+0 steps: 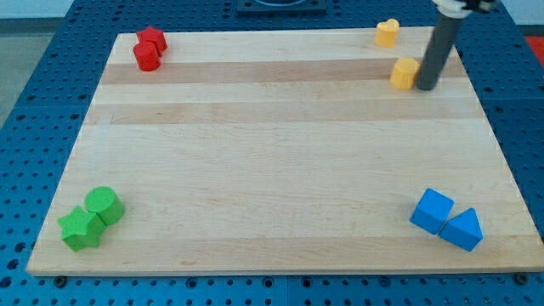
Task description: Push yellow hexagon into yellow heart
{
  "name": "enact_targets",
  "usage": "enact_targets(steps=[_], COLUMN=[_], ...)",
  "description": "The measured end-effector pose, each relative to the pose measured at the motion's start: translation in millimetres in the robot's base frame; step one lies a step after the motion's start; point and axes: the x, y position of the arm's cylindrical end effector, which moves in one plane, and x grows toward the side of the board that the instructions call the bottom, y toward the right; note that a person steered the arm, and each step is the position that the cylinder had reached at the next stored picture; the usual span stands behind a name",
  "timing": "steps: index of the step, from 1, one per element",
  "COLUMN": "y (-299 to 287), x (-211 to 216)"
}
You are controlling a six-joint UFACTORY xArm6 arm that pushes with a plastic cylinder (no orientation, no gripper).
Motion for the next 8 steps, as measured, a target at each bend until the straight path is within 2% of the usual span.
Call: enact_targets(steps=[1,2,5,8], y=[-45.7,-61.7,-31.1,-16.3], x=[14.0,28.3,-36.1,-46.7])
